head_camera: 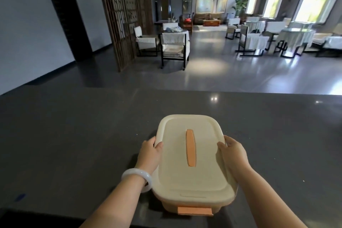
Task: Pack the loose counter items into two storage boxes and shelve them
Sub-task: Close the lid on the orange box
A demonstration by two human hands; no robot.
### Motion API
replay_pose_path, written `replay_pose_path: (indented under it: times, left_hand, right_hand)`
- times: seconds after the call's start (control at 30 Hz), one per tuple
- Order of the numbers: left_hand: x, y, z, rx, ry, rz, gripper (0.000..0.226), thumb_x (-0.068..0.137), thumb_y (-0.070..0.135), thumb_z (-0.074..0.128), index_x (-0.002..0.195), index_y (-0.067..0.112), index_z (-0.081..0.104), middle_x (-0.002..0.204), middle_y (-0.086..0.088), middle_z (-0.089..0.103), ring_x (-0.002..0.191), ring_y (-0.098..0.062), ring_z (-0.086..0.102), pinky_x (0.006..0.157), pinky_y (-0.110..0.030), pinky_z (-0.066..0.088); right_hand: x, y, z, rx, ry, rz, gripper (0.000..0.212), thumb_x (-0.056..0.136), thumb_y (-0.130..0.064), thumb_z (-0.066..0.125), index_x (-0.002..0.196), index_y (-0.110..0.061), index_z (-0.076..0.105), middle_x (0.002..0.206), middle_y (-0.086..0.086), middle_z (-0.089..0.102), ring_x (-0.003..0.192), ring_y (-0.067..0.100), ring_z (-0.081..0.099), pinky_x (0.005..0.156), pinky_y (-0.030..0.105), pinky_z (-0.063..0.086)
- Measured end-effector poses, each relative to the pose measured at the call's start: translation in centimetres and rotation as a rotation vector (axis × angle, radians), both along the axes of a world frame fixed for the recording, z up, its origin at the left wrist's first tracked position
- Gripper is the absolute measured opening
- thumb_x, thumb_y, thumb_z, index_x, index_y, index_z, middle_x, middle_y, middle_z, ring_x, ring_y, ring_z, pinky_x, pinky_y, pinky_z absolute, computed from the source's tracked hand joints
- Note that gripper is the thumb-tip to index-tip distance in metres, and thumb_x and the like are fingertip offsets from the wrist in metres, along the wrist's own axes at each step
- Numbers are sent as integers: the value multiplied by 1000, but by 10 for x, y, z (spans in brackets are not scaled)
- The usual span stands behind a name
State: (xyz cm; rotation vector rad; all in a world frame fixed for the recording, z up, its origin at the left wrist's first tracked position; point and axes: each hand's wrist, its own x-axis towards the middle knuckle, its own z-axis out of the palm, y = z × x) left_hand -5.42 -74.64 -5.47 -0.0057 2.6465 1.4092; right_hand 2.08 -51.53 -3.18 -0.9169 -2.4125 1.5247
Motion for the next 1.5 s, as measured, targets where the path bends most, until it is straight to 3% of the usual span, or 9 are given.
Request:
replay_pose_path:
  times: [0.3, 0.47, 0.63, 0.73, 0.93, 1.13, 1.27, 1.4, 1.5]
  left_hand:
    - [0, 5, -4, -26, -98, -33, 38, 105, 33, 30, 133, 12, 44, 133, -8, 40, 122, -28, 44, 101, -40, 37]
    - [-3, 5, -4, -18, -121, -34, 36, 105, 33, 30, 129, 10, 43, 132, -10, 43, 118, -28, 46, 103, -45, 39]
    - [-6, 7, 6, -58, -201, -10, 34, 102, 32, 34, 124, 8, 42, 128, -13, 46, 108, -32, 51, 91, -40, 42]
    - [-13, 4, 17, -24, -261, -15, 29, 98, 30, 42, 120, 12, 45, 114, -12, 58, 100, -32, 58, 91, -42, 47]
    - [-25, 1, 21, -35, -129, -16, 11, 92, 16, 52, 91, 7, 59, 87, -11, 61, 76, -27, 55, 68, -31, 41]
    - [-47, -7, 36, -150, -120, -168, 20, 94, 17, 58, 109, 12, 71, 102, -10, 73, 97, -31, 68, 91, -38, 51]
    - [-45, -11, 31, -97, -66, -141, 25, 96, 20, 59, 119, 19, 69, 105, -2, 73, 95, -24, 68, 88, -33, 52]
    - [-41, -16, 25, -188, 45, -105, 45, 95, 39, 59, 136, 21, 56, 129, -7, 58, 111, -25, 58, 94, -37, 47]
    - [-31, -23, 27, -254, 151, -81, 53, 93, 49, 55, 140, 24, 50, 133, -7, 47, 123, -27, 48, 104, -45, 41]
  right_hand:
    - [-1, -1, 3, -108, 37, -16, 23, 96, -15, 48, 104, -30, 64, 88, -4, 68, 75, 14, 62, 58, 24, 44]
    - [-2, 2, 4, -253, -23, -1, 23, 96, -16, 49, 105, -28, 66, 96, 4, 73, 89, 28, 69, 83, 40, 56]
    - [-3, 3, 0, -307, -23, -64, 14, 91, -19, 56, 100, -17, 66, 98, 13, 71, 91, 35, 68, 86, 48, 55]
    - [-1, 0, -5, -337, -8, -110, 12, 90, -21, 58, 101, -17, 62, 98, 11, 69, 88, 32, 67, 85, 49, 55]
    - [13, -12, -10, -441, -3, -168, 11, 90, -18, 61, 94, -11, 54, 95, 13, 65, 84, 34, 64, 79, 47, 56]
    - [35, -17, -11, -557, -52, -62, 16, 81, -7, 73, 87, -3, 58, 82, 16, 69, 69, 28, 66, 63, 36, 56]
    - [28, -11, 1, -509, -55, -7, 24, 77, -7, 78, 91, 2, 62, 82, 17, 73, 74, 30, 70, 69, 37, 58]
    - [16, 2, 0, -419, -77, 32, 34, 74, -19, 82, 87, 8, 66, 79, 12, 73, 74, 30, 70, 80, 39, 57]
    - [3, 8, -1, -41, -136, -60, 52, 78, -35, 76, 110, 2, 60, 96, 15, 61, 85, 29, 59, 80, 37, 50]
